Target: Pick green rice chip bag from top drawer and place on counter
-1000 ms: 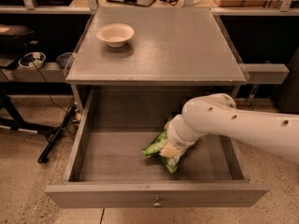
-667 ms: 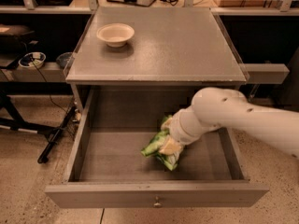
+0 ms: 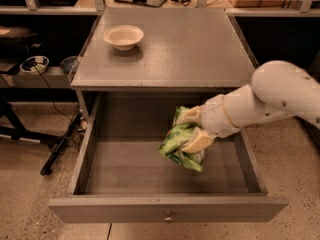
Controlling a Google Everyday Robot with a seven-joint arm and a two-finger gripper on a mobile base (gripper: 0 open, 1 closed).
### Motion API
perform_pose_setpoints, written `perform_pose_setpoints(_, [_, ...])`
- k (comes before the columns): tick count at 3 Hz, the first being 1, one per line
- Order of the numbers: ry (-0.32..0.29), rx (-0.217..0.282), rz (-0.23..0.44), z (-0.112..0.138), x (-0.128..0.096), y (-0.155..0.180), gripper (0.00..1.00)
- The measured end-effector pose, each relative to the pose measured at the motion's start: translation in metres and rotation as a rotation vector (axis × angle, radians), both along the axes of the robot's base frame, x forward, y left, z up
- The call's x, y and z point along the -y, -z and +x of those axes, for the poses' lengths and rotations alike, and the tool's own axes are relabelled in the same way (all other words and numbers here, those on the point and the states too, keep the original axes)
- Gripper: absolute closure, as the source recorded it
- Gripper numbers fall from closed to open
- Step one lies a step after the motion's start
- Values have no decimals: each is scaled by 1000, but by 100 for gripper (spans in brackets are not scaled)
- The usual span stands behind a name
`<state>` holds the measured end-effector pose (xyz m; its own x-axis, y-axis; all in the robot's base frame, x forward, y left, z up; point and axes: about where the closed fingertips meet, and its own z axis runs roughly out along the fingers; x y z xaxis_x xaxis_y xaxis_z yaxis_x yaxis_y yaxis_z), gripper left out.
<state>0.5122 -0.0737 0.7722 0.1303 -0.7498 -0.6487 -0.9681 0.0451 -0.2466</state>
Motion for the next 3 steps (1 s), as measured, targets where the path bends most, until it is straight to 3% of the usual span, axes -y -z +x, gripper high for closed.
perform_pose_setpoints(2, [-96,72,77,-15,4,-63,100])
perform_pose_setpoints(3, [-105,106,94,-16,2,-91,100])
